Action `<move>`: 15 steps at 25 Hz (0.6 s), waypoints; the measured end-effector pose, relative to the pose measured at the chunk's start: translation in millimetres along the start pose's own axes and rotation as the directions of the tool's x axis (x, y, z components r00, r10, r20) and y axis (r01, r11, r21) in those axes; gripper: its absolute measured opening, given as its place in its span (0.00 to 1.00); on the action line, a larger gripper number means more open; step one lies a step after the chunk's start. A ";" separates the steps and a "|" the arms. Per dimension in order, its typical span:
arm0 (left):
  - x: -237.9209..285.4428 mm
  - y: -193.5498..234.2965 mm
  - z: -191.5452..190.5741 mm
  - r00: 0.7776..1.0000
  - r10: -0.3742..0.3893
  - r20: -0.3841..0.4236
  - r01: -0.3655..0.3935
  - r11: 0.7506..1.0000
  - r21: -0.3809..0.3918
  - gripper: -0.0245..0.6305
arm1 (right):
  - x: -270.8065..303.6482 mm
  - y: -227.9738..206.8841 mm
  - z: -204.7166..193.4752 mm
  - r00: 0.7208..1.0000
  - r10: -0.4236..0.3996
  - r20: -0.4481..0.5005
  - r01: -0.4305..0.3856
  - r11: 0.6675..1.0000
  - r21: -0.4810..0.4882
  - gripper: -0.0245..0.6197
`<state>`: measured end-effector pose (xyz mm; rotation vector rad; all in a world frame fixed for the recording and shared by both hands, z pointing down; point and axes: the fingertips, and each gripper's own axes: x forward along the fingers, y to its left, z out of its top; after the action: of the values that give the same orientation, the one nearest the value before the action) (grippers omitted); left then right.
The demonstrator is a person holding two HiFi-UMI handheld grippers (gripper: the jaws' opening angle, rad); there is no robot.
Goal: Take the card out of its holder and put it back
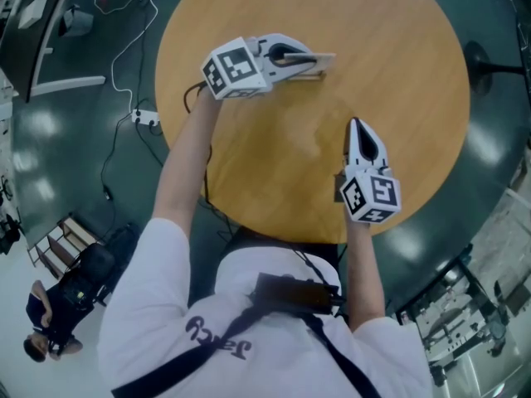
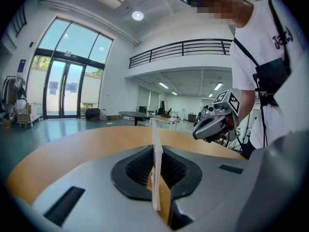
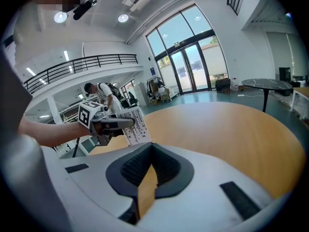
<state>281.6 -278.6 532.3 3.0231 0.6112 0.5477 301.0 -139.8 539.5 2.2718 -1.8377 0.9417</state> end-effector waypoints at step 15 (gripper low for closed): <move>17.9 5.8 -46.4 0.998 0.027 -0.062 -0.029 0.999 -0.039 0.08 | 1.5 -10.3 -6.3 1.000 -0.013 -0.021 0.013 1.000 0.000 0.07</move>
<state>283.4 -279.9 582.4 2.9914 0.5543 0.6488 307.9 -135.6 548.5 2.2620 -1.8132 0.9596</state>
